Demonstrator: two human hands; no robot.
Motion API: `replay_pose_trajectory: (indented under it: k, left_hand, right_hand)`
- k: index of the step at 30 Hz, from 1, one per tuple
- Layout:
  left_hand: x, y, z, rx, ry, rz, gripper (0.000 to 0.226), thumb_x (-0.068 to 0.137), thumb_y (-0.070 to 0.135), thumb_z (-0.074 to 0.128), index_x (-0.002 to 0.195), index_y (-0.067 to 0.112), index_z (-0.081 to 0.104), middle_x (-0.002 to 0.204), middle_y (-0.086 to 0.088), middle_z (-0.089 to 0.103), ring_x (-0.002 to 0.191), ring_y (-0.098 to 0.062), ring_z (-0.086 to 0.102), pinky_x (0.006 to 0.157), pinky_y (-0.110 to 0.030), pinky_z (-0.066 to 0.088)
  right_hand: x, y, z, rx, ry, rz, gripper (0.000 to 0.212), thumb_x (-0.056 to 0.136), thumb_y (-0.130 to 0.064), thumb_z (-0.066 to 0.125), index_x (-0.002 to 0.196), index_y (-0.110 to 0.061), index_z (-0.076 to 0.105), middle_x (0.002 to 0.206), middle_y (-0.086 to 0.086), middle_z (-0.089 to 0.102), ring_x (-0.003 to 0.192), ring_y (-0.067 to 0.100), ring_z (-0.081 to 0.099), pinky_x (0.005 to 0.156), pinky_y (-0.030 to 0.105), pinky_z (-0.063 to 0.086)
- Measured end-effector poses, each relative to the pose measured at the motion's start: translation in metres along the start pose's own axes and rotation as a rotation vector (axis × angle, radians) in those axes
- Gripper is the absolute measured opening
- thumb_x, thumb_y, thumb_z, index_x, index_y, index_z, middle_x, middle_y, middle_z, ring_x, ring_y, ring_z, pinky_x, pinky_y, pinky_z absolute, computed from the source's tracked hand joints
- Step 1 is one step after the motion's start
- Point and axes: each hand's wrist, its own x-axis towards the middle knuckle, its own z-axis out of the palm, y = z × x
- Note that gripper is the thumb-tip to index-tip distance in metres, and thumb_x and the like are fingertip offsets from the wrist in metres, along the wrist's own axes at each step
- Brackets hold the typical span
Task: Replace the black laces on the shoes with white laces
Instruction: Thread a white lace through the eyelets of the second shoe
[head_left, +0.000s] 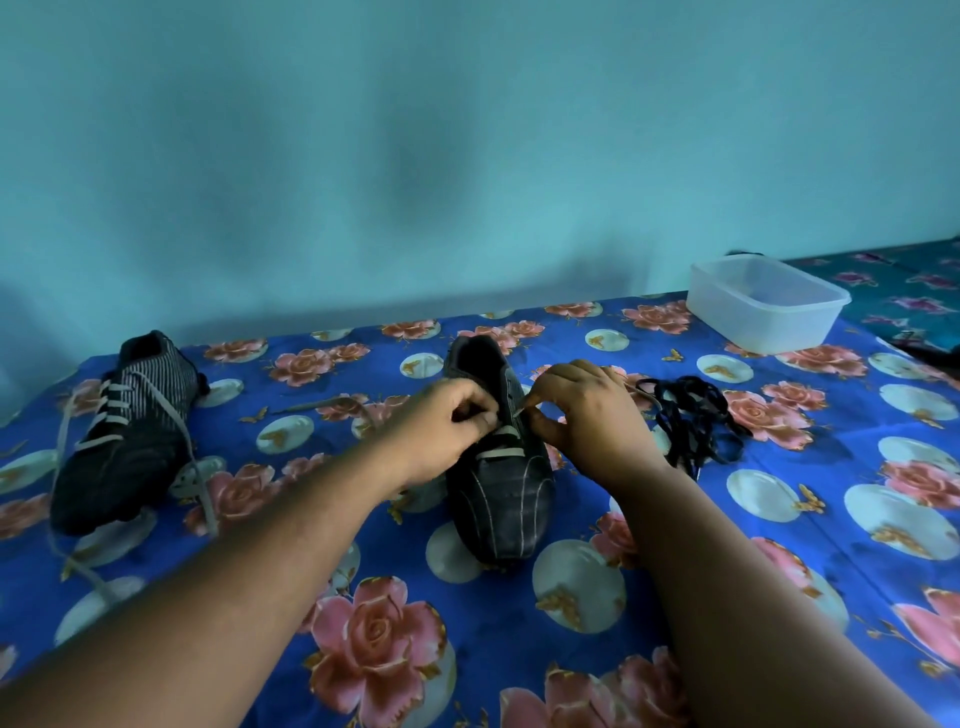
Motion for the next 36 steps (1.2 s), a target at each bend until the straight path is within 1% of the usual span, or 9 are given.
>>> replay_pose_trajectory:
  k: [4, 9, 16, 20, 23, 28, 30, 33, 36]
  left_hand:
    - [-0.017, -0.040, 0.005, -0.043, 0.190, 0.066, 0.030, 0.098, 0.035, 0.065, 0.126, 0.028, 0.059, 0.122, 0.000, 0.058, 0.115, -0.016, 0.056, 0.101, -0.041, 0.048]
    - [-0.026, -0.049, 0.006, -0.271, 0.187, 0.056, 0.012, 0.096, 0.031, 0.066, 0.096, 0.019, 0.067, 0.101, -0.005, 0.070, 0.100, -0.018, 0.066, 0.093, -0.040, 0.052]
    - [-0.026, -0.066, -0.005, -0.407, 0.141, 0.087, 0.014, 0.100, 0.012, 0.060, 0.101, 0.000, 0.068, 0.120, -0.020, 0.067, 0.099, 0.020, 0.054, 0.090, -0.004, 0.041]
    - [-0.022, -0.069, -0.001, -0.441, 0.207, 0.059, 0.018, 0.101, 0.014, 0.061, 0.108, 0.002, 0.072, 0.118, -0.008, 0.069, 0.095, 0.019, 0.056, 0.085, -0.005, 0.043]
    - [-0.019, -0.070, 0.003, -0.457, 0.246, 0.040, 0.016, 0.101, 0.021, 0.061, 0.107, 0.012, 0.074, 0.110, 0.010, 0.066, 0.092, 0.011, 0.059, 0.087, -0.024, 0.050]
    - [-0.019, -0.075, -0.009, -0.320, 0.238, 0.002, 0.023, 0.099, 0.036, 0.063, 0.115, 0.025, 0.076, 0.128, 0.013, 0.068, 0.129, 0.004, 0.052, 0.110, -0.031, 0.043]
    - [-0.025, -0.073, -0.023, -0.157, 0.172, -0.034, 0.026, 0.098, 0.046, 0.058, 0.109, 0.032, 0.077, 0.119, 0.018, 0.070, 0.115, 0.000, 0.061, 0.096, -0.029, 0.050]
    - [-0.035, -0.067, -0.036, 0.248, 0.108, -0.149, 0.030, 0.103, 0.048, 0.048, 0.090, 0.028, 0.067, 0.083, 0.005, 0.067, 0.082, -0.018, 0.066, 0.065, -0.032, 0.046]
    - [-0.036, -0.059, -0.034, 0.398, 0.219, -0.131, 0.032, 0.103, 0.044, 0.051, 0.122, 0.023, 0.065, 0.126, -0.004, 0.061, 0.117, -0.027, 0.059, 0.089, -0.041, 0.052]
  right_hand:
    - [-0.002, 0.005, 0.000, 0.022, 0.002, 0.046, 0.015, 0.090, -0.027, 0.074, 0.105, -0.026, 0.073, 0.092, -0.012, 0.072, 0.094, 0.022, 0.061, 0.083, 0.043, 0.044]
    - [-0.003, 0.004, 0.001, -0.019, 0.056, 0.011, 0.006, 0.087, -0.025, 0.075, 0.092, -0.025, 0.078, 0.089, -0.010, 0.073, 0.090, 0.024, 0.061, 0.078, 0.044, 0.047]
    - [-0.003, 0.008, -0.005, -0.065, 0.106, 0.022, 0.008, 0.084, -0.017, 0.080, 0.087, -0.023, 0.076, 0.090, -0.009, 0.072, 0.093, 0.025, 0.064, 0.077, 0.043, 0.048]
    - [-0.004, 0.001, -0.003, 0.094, 0.021, 0.091, 0.011, 0.089, -0.011, 0.074, 0.097, -0.019, 0.074, 0.094, -0.005, 0.074, 0.091, 0.020, 0.065, 0.078, 0.036, 0.050]
    - [-0.005, 0.002, -0.003, 0.108, -0.014, 0.120, 0.013, 0.091, -0.009, 0.071, 0.100, -0.019, 0.073, 0.091, -0.007, 0.074, 0.086, 0.017, 0.065, 0.074, 0.032, 0.048]
    - [-0.008, 0.009, -0.025, 0.373, -0.182, 0.208, 0.007, 0.086, -0.018, 0.082, 0.092, -0.020, 0.080, 0.085, -0.012, 0.075, 0.082, 0.004, 0.069, 0.073, 0.018, 0.050]
    - [-0.009, 0.009, -0.036, 0.462, -0.177, 0.298, 0.007, 0.090, -0.025, 0.078, 0.086, -0.019, 0.080, 0.083, -0.007, 0.076, 0.081, 0.008, 0.071, 0.076, 0.022, 0.053]
    - [-0.006, 0.019, -0.041, 0.444, 0.124, 0.489, 0.021, 0.098, -0.027, 0.068, 0.084, -0.015, 0.076, 0.078, -0.002, 0.074, 0.078, 0.018, 0.071, 0.071, 0.036, 0.056]
    - [-0.005, 0.031, -0.038, 0.175, 0.209, 0.646, 0.023, 0.099, -0.035, 0.061, 0.087, -0.018, 0.070, 0.071, 0.000, 0.067, 0.068, 0.026, 0.062, 0.059, 0.035, 0.045]
